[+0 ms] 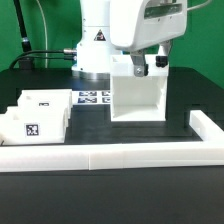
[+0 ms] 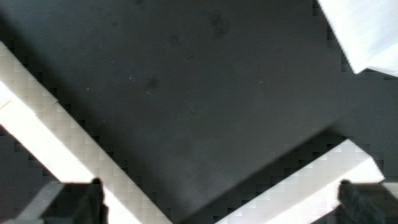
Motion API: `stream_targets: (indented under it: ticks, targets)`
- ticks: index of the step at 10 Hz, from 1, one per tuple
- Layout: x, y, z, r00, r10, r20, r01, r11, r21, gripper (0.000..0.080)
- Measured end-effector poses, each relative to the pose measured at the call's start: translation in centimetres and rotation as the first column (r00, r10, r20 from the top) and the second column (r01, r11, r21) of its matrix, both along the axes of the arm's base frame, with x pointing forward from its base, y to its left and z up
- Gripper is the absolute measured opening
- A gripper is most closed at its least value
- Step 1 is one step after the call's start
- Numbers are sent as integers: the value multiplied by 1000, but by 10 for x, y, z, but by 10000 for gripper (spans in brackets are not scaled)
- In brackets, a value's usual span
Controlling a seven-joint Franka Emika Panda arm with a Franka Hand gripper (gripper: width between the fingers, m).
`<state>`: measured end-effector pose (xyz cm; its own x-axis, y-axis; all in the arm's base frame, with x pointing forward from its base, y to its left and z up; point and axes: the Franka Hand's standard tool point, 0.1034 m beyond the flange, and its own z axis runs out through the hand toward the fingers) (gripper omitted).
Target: Assemble drawer
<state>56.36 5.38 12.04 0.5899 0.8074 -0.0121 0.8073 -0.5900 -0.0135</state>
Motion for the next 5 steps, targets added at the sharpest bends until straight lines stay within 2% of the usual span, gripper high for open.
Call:
stream_targets:
  ticks: [5]
  targets:
    - [0, 0, 0, 1000, 0, 0, 0, 1000, 0, 650]
